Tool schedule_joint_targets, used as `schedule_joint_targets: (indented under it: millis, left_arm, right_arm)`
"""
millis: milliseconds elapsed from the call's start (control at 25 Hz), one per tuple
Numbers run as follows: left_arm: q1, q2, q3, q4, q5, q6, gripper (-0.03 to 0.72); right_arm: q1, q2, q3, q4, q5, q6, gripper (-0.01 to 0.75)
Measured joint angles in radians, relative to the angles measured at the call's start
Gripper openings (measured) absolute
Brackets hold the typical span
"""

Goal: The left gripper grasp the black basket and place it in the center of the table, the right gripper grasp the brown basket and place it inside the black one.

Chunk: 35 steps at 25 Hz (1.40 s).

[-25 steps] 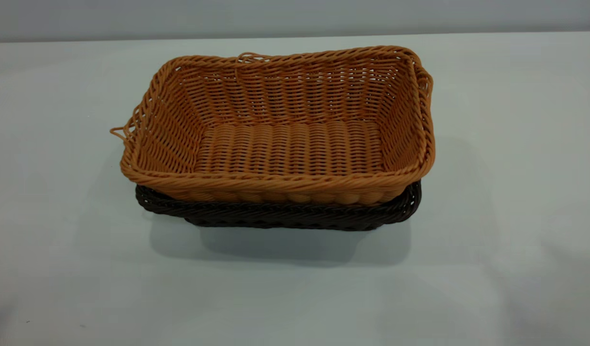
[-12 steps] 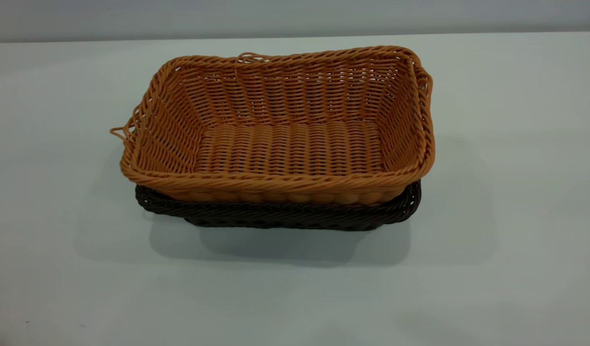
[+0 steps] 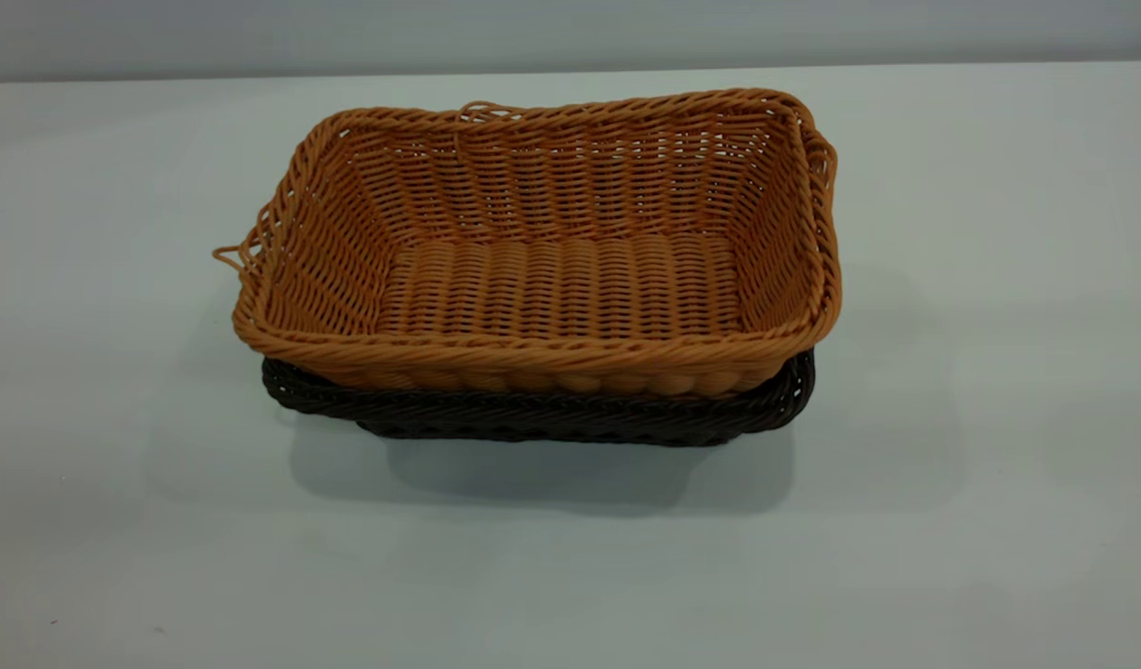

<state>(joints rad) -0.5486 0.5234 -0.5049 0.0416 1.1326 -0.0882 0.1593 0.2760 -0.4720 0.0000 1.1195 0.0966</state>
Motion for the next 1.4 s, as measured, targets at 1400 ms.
schedule_joint_targets:
  millis: [1400]
  left_arm:
    - [0.596,-0.542,0.016,-0.009,-0.011,-0.006,0.359]
  right_arm:
    - [-0.189,-0.292,0.001,0.000,0.008,0.000,0.552]
